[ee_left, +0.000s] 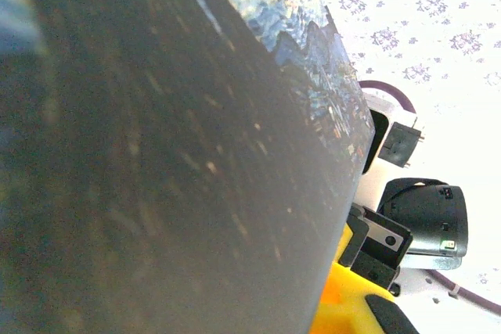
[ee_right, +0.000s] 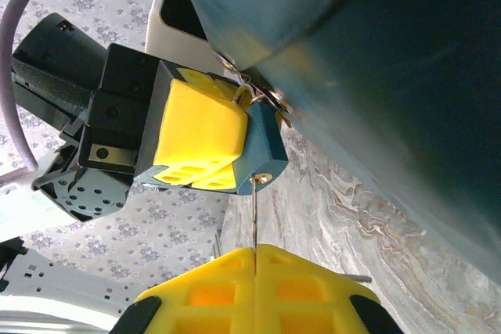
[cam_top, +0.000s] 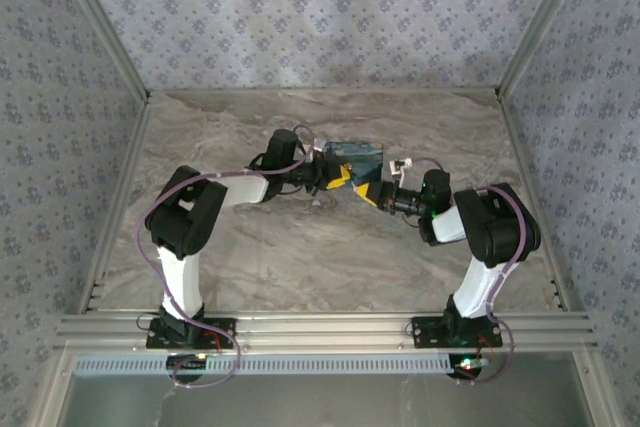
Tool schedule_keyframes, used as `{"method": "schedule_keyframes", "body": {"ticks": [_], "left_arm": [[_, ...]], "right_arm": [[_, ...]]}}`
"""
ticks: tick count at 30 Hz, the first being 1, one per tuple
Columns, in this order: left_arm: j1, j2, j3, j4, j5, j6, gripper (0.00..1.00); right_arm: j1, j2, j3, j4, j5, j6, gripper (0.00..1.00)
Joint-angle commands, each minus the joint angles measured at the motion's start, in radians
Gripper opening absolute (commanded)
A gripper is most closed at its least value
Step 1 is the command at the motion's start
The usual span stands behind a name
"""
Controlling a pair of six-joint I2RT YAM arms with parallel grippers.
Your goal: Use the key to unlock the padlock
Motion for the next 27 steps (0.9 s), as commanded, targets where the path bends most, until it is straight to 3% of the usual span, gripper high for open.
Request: {"method": "schedule_keyframes", "body": {"ticks": [1, 27], "left_arm": [[0.004, -0.002, 0.001, 0.097, 0.047, -0.032, 0.00], [0.033, 0.028, -0.054, 0.297, 0.079, -0.139, 0.00]], "right_arm": [[0.005, 0.015, 0.017, 0.038, -0.024, 0.011, 0.00], [0.007, 0.024, 0.001, 0.159, -0.047, 0.083, 0.00]]}}
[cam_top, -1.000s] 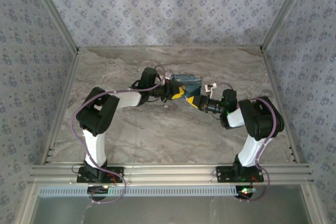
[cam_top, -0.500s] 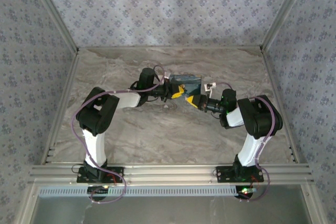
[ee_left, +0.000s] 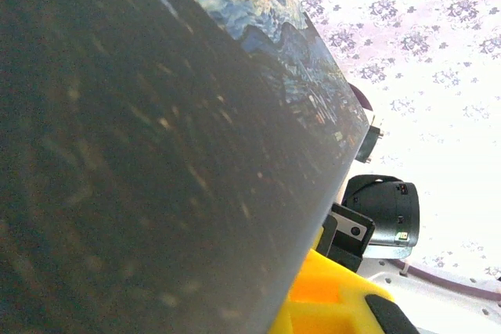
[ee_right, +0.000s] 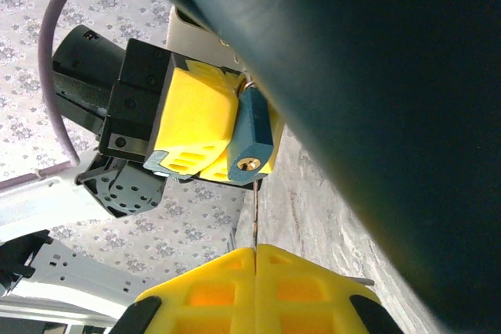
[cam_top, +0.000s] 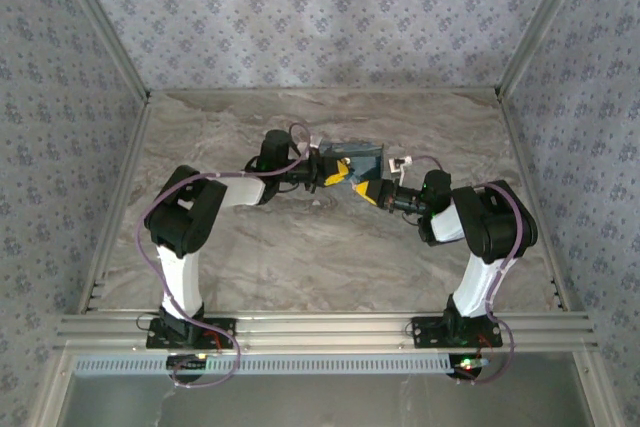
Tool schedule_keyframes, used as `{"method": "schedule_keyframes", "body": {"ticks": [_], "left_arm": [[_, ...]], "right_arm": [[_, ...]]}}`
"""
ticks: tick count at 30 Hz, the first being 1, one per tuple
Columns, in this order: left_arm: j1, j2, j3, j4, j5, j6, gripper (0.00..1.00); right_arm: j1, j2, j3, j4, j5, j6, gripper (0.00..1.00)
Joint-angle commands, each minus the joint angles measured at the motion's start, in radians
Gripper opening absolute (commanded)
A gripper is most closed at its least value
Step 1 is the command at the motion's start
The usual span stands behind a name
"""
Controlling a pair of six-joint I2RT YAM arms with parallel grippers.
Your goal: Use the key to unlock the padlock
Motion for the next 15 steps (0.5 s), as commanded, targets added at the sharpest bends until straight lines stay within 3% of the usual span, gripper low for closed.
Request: {"method": "schedule_keyframes", "body": {"ticks": [1, 15], "left_arm": [[0.009, 0.018, -0.009, 0.101, 0.030, -0.028, 0.00], [0.009, 0.025, -0.014, 0.148, 0.034, -0.059, 0.00]], "right_arm": [[0.006, -0.007, -0.004, 0.038, -0.021, 0.009, 0.00], [0.008, 0.002, 0.019, 0.039, -0.018, 0.021, 0.00]]}}
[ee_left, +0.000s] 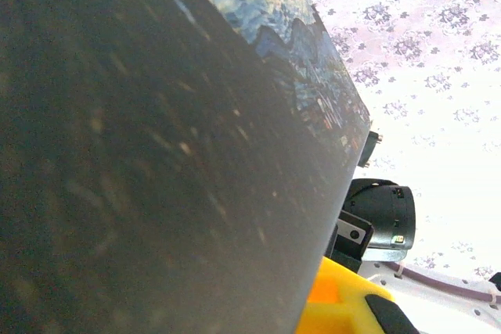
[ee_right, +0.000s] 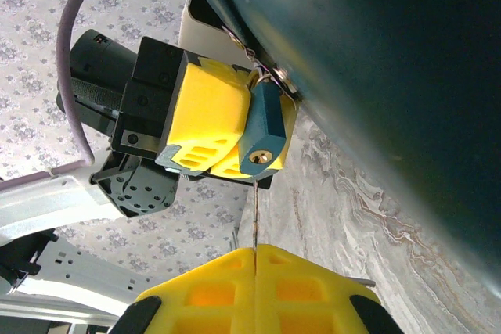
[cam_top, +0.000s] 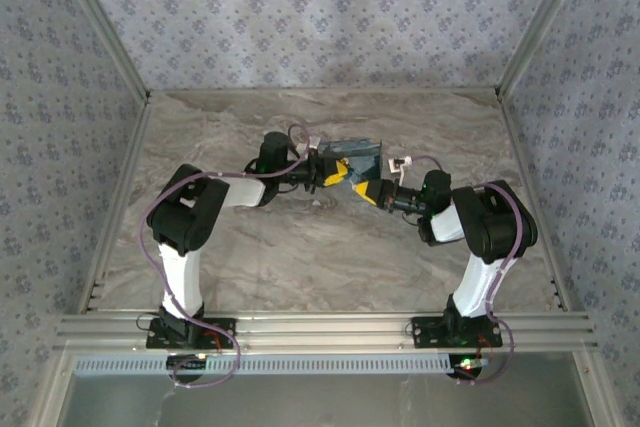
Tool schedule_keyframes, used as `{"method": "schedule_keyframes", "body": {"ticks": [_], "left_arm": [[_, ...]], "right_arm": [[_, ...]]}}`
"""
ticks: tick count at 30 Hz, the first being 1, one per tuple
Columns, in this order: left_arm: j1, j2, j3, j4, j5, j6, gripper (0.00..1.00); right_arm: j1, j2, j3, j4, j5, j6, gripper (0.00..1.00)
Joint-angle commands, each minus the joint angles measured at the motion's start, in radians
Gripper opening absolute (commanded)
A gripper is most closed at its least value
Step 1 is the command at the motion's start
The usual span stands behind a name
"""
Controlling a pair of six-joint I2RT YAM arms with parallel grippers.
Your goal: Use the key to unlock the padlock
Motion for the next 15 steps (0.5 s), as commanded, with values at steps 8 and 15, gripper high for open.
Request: {"method": "schedule_keyframes", "body": {"ticks": [8, 15], "left_arm": [[0.007, 0.006, -0.013, 0.095, 0.032, -0.021, 0.00], [0.005, 0.011, -0.017, 0.124, 0.029, -0.039, 0.00]], "right_arm": [[0.004, 0.007, 0.034, 0.036, -0.012, 0.016, 0.00], [0.002, 0.017, 0.046, 0.036, -0.009, 0.023, 0.00]]}}
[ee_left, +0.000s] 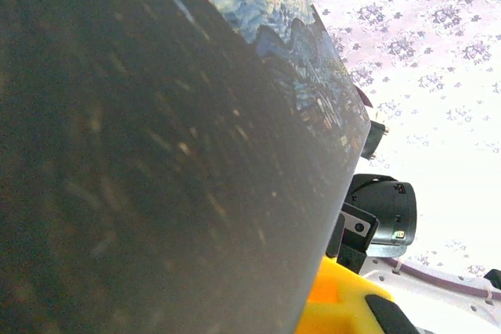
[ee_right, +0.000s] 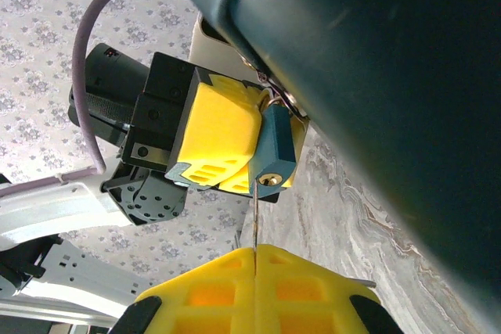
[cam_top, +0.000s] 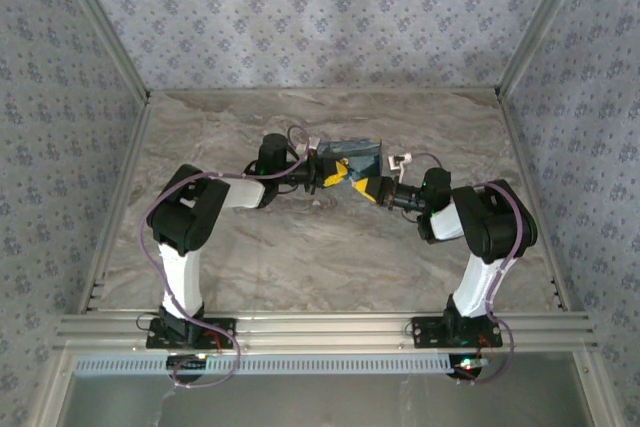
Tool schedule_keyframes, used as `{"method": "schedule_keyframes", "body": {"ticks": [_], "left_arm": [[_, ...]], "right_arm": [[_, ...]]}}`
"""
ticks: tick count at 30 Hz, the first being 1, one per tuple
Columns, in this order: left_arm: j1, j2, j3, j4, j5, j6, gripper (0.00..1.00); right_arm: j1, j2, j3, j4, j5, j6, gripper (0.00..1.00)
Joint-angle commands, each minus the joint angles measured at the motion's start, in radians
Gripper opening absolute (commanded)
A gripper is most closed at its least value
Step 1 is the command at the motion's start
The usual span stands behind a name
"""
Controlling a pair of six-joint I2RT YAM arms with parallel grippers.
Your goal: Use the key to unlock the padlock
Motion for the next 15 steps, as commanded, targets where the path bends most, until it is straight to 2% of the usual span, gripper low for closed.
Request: {"method": "schedule_keyframes", "body": {"ticks": [1, 15], "left_arm": [[0.005, 0.010, 0.002, 0.081, 0.029, -0.014, 0.00], [0.003, 0.023, -0.012, 0.178, 0.013, -0.067, 0.00]], "right_arm": [[0.002, 0.014, 0.025, 0.032, -0.012, 0.015, 0.00], [0.008, 0.019, 0.019, 0.032, -0.004, 0.014, 0.00]]}}
